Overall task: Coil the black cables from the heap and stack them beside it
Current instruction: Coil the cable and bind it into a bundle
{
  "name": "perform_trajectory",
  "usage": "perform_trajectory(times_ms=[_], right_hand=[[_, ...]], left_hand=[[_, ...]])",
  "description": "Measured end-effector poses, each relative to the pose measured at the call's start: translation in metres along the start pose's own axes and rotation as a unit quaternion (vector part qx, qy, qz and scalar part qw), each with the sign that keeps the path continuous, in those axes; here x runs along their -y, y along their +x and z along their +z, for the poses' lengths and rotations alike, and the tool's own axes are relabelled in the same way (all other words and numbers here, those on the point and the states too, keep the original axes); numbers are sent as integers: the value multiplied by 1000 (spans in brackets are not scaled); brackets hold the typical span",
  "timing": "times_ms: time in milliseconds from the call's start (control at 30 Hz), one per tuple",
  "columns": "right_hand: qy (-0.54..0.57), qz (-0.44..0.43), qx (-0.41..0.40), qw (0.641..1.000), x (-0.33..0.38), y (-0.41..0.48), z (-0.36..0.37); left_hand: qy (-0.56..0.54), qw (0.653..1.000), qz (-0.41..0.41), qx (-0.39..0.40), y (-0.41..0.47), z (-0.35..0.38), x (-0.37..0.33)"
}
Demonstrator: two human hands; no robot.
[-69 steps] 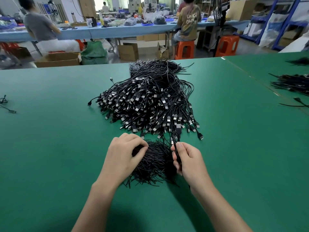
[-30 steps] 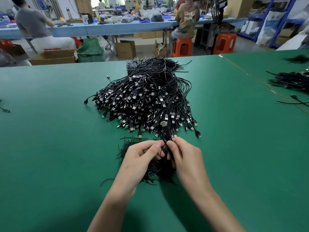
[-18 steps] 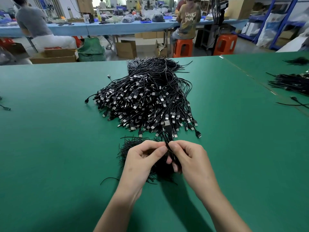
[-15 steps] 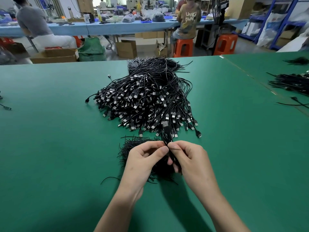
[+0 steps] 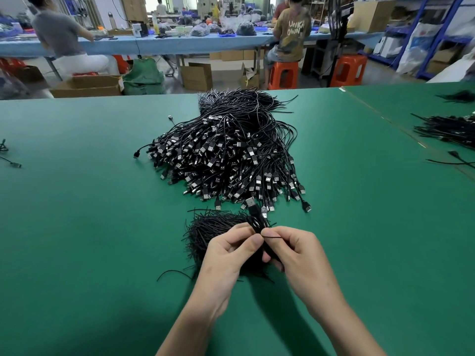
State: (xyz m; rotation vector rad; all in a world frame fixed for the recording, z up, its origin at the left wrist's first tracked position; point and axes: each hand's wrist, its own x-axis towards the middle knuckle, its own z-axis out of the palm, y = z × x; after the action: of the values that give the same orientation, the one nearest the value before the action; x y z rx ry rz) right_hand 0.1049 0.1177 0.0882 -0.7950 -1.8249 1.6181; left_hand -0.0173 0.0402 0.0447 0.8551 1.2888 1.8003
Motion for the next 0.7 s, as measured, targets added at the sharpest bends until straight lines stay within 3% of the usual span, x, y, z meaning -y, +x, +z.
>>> perform_trajectory(times_ms=[100,200,433,567,700], right_hand=[[33,41,56,997,4,-1,-3],[87,87,97,988,5,-1,-4],[80,129,116,982,4,-5,-4],[189,162,146,957,5,-7,-5],[137,151,123,971,3,-7,-2]], left_hand=[[-35,999,-6,24,1,2,-6],[-4,999,-12,29,4,2,-12],[0,999,-28,42,5,2,-14],[10,999,-31,21,5,0,-15],[20,999,-18,41,4,1,-19]])
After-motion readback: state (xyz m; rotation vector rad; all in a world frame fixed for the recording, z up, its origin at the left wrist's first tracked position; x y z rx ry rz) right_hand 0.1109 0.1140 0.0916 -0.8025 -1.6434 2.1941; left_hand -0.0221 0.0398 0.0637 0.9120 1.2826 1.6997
